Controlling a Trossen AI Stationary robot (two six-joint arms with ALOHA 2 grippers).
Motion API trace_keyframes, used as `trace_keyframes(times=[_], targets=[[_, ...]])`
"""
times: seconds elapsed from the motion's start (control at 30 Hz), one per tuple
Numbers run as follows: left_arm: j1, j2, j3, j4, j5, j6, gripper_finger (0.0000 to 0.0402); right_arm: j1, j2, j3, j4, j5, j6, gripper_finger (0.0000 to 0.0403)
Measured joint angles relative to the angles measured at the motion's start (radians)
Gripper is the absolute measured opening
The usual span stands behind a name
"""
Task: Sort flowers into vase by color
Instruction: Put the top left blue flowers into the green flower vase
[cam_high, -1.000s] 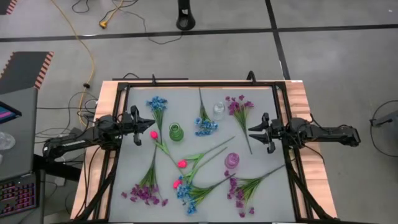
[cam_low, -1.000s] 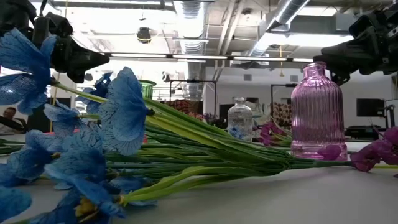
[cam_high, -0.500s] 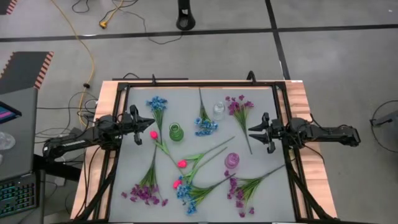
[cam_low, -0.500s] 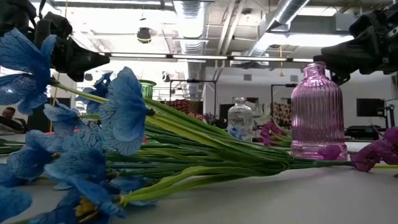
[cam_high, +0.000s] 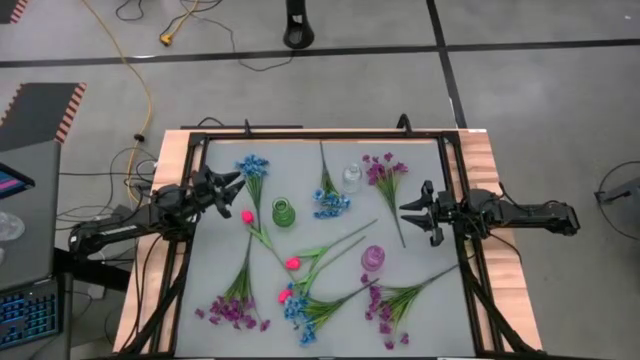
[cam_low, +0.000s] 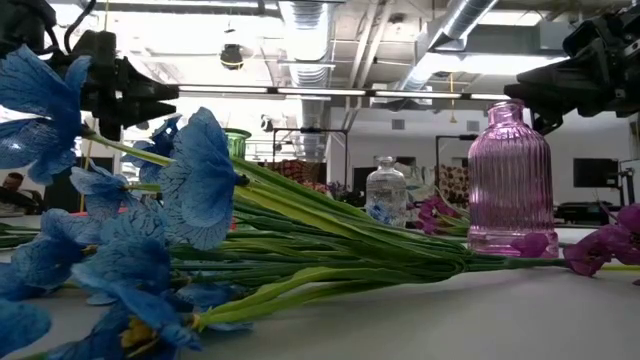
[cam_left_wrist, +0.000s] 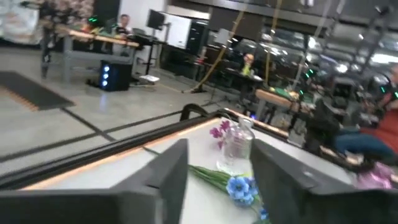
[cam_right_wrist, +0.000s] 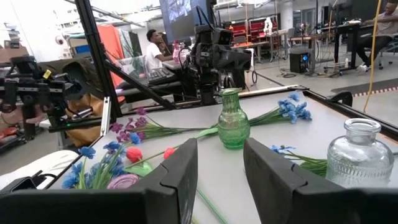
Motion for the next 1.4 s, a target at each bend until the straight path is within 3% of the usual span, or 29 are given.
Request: trace_keyframes(times=[0.13,0.23,0.53,1.0,1.4], targets=[[0.0,0.007,0.016,-0.043,-0.056,-0.088,0.0247,0.0,0.0,0.0,0.0,0.0,0.0,0.0157],[0.0,0.035,0.038,-0.087,-0.091,-0.172,0.0265,0.0,0.0,0.0,0.0,0.0,0.0,0.0157],[0.028,0.258,0.116,-0.226,-0.109,-0.405,0.0246,0.0,0.0,0.0,0.006,0.0,0.0,0.0157],[0.135,0.718,0.289,-0.267,0.009,-0.517,0.0234,0.0,0.0,0.0,0.012,0.001,0.0,0.0157],[0.234,1.03,0.415,-0.346,0.101,-0.581,0.0233,0.0,0.0,0.0,0.011,0.001,0.0,0.0157]])
